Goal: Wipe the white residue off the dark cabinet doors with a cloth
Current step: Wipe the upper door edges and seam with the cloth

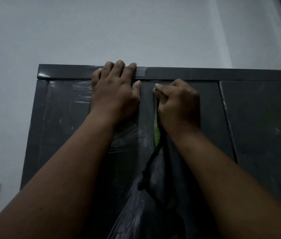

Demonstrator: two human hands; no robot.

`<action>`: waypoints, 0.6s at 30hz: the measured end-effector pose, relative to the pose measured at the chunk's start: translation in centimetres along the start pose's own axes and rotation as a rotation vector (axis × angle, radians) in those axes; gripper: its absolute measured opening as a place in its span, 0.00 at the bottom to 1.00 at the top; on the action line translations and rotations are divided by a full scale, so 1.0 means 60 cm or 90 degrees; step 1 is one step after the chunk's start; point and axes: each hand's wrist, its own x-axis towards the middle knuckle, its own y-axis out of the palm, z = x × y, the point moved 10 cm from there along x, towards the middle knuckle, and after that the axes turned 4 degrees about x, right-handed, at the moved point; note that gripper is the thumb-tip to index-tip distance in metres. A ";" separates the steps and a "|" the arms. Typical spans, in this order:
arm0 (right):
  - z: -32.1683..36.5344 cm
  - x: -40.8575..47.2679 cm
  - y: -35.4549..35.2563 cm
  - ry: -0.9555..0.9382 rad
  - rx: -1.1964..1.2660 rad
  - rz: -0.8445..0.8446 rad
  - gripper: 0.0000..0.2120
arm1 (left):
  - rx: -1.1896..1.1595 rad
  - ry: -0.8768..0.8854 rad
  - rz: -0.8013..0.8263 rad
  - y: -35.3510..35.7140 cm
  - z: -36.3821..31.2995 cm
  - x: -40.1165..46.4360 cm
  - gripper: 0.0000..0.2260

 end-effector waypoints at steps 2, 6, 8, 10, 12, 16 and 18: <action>-0.020 -0.004 -0.021 0.018 -0.008 -0.029 0.09 | -0.006 0.008 0.003 -0.001 0.002 0.000 0.26; -0.061 0.017 -0.047 0.094 -0.041 -0.106 0.10 | -0.025 0.010 -0.004 -0.009 0.017 0.004 0.27; -0.056 0.027 -0.038 0.101 -0.039 -0.129 0.10 | -0.029 0.012 -0.011 -0.011 0.025 0.010 0.27; -0.033 0.028 -0.022 0.069 -0.031 -0.130 0.09 | -0.040 0.009 -0.015 -0.012 0.032 0.017 0.27; 0.000 0.019 -0.006 -0.010 -0.001 -0.103 0.08 | -0.046 -0.003 -0.019 -0.011 0.039 0.018 0.27; 0.005 0.020 -0.016 -0.093 -0.032 -0.081 0.07 | -0.046 -0.024 -0.025 -0.014 0.060 0.010 0.28; -0.020 0.035 -0.026 -0.044 -0.055 -0.092 0.10 | -0.033 -0.035 -0.018 -0.016 0.077 0.008 0.29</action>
